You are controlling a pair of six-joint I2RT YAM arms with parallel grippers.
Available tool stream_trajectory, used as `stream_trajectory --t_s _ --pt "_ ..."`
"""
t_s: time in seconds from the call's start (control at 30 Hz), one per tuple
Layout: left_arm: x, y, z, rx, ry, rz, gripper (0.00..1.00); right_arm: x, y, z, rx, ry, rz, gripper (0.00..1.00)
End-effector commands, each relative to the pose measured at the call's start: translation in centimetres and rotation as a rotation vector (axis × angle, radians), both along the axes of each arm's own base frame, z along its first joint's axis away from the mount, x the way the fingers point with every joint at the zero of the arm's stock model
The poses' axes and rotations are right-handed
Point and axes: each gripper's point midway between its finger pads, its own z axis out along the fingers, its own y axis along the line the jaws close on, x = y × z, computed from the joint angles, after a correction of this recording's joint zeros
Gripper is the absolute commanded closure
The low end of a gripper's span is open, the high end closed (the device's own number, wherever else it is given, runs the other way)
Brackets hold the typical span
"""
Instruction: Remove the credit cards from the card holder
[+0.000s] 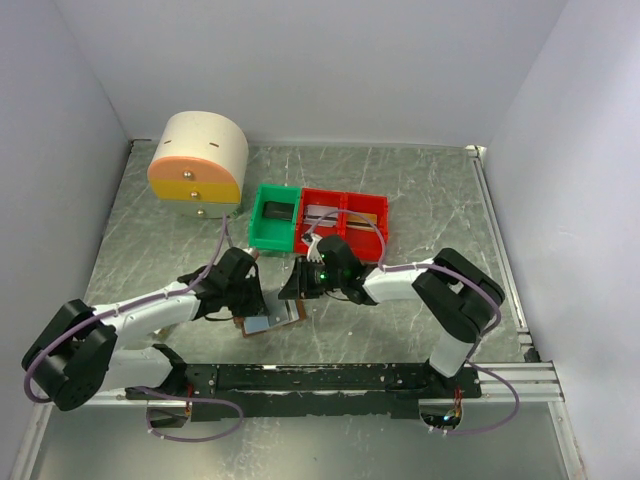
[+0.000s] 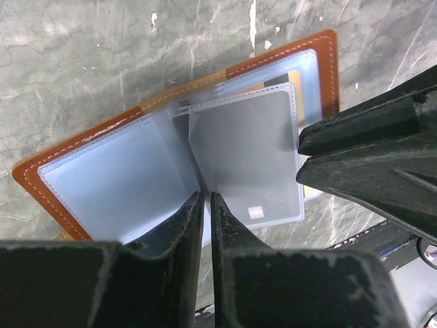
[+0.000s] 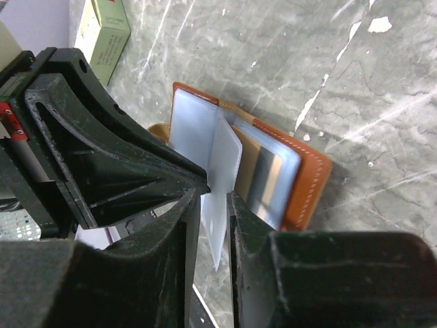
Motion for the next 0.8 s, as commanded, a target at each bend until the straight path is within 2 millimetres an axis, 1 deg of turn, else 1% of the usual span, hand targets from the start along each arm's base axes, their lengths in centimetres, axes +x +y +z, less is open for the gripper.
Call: stream_trajectory --t_s 0.0,0.37,0.67,0.77 --pt "0.4 0.0 -0.4 0.008 -0.023 0.015 0.81 -0.3 0.3 -0.1 0.032 0.016 0.023 0.77" --pt "0.1 0.6 -1.2 0.039 -0.017 0.034 0.86 -1.0 1.1 0.2 0.088 0.034 0.07 0.76" --pt "0.2 1.1 -0.8 0.04 -0.04 0.056 0.86 -1.3 1.5 -0.1 0.103 0.056 0.091 0.75" --pt "0.2 1.3 -0.7 0.047 -0.043 0.063 0.85 -1.3 1.5 0.2 0.112 0.052 0.091 0.75"
